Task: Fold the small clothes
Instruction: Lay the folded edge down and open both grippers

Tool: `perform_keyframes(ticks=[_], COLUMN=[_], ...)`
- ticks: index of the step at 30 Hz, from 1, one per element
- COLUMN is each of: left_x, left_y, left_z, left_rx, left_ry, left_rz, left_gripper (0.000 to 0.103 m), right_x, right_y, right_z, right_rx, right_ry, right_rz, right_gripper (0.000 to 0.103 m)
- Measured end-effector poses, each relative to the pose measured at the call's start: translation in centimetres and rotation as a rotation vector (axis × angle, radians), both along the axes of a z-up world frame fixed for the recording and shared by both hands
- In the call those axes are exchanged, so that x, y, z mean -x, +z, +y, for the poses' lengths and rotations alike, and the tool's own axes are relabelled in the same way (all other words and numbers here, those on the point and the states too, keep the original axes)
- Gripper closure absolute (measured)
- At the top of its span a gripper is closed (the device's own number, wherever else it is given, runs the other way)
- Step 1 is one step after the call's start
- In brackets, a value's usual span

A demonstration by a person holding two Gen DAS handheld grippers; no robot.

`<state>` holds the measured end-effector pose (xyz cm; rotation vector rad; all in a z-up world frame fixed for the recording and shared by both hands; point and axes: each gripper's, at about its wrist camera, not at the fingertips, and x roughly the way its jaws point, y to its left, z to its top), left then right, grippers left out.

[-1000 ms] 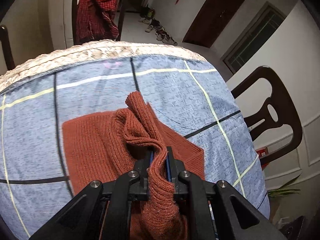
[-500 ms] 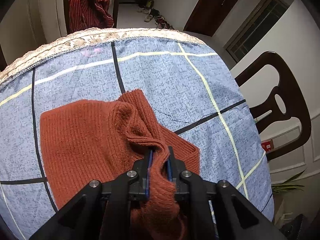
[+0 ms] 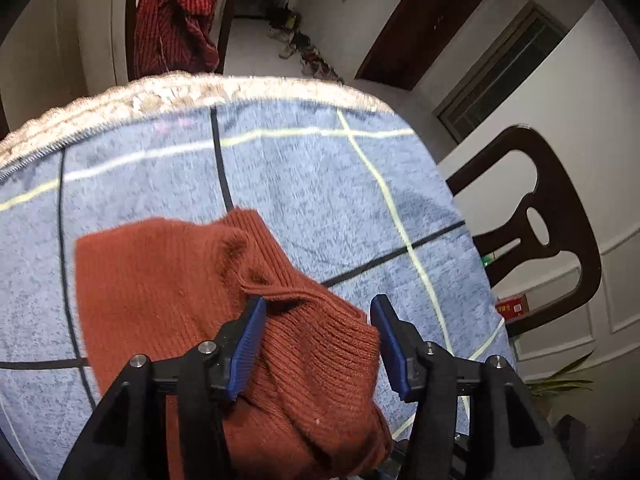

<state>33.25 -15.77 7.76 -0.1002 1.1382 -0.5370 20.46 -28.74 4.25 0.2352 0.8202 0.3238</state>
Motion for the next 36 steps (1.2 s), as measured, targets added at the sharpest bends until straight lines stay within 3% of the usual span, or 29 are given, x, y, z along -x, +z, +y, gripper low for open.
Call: perform_keyframes(ticks=[6,9,14,18,22,26,30,36], left_x=[1.1,1.9,2.8,3.6,4.4,5.1,5.7,6.9], left_y=[1.7,2.0,2.2,1.9,0.8,-0.6,-2.0,-3.0], left_z=[1.9,3.4,5.8,6.7,7.2,7.7,7.4,6.9], left_rx=[0.001,-0.024,-0.001,-0.041,-0.082,-0.095,-0.145,-0.226], left_ry=[0.006,0.027,0.064,0.083,0.098,0.105,0.09,0.062], left_rz=[-0.069,-0.107,-0.122,-0.158,-0.166,-0.16,-0.171,-0.232], left_gripper=[0.041,0.041,0.04,0.04,0.04,0.04,0.04,0.04], right_x=[1.1,1.9,1.7,0.6,-1.0,-2.6,-3.3,-2.6], right_y=[0.4,1.2,2.7,3.7,4.4,3.6,1.5,-0.3], right_z=[-1.6,-2.0,-1.6,-0.7,0.8,1.8,1.5,-0.4], right_rx=[-0.009,0.03,0.045,0.089,0.109,0.154,0.251,0.22], right_ry=[-0.058,-0.103,-0.107,-0.121,-0.053,0.025,0.008,-0.009], right_rz=[0.003,-0.04,-0.081,-0.12,-0.154,-0.137,-0.082,-0.039], right_gripper=[0.084,0.084,0.083,0.078,0.078,0.078,0.078,0.078])
